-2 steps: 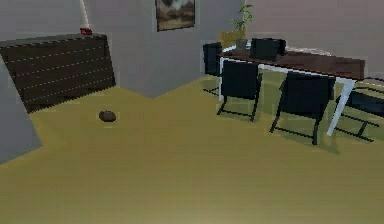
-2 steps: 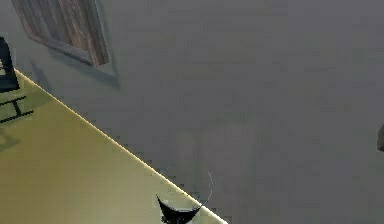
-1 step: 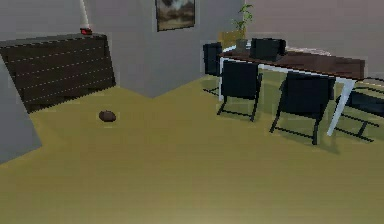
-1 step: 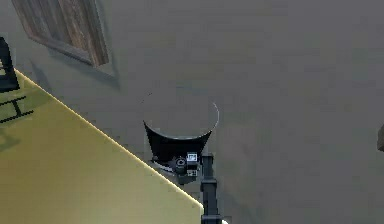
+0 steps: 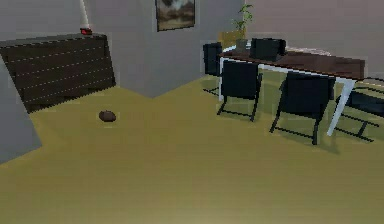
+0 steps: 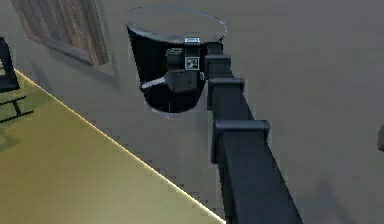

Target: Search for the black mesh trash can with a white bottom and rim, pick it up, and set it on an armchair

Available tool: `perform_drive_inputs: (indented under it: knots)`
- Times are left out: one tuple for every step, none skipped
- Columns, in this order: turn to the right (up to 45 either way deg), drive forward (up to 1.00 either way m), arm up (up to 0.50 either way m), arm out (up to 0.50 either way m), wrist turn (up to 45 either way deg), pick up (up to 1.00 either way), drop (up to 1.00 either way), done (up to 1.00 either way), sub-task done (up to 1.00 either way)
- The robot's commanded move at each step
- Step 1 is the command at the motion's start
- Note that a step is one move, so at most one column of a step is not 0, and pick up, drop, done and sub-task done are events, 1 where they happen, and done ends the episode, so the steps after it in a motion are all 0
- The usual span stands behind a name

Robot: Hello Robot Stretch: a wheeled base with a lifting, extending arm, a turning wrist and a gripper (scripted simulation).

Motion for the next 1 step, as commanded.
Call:
perform_drive_inputs:
  knots:
    - [0.0, 0.0, 0.0, 0.0, -45.0, 0.0, 0.0, 0.0, 0.0]
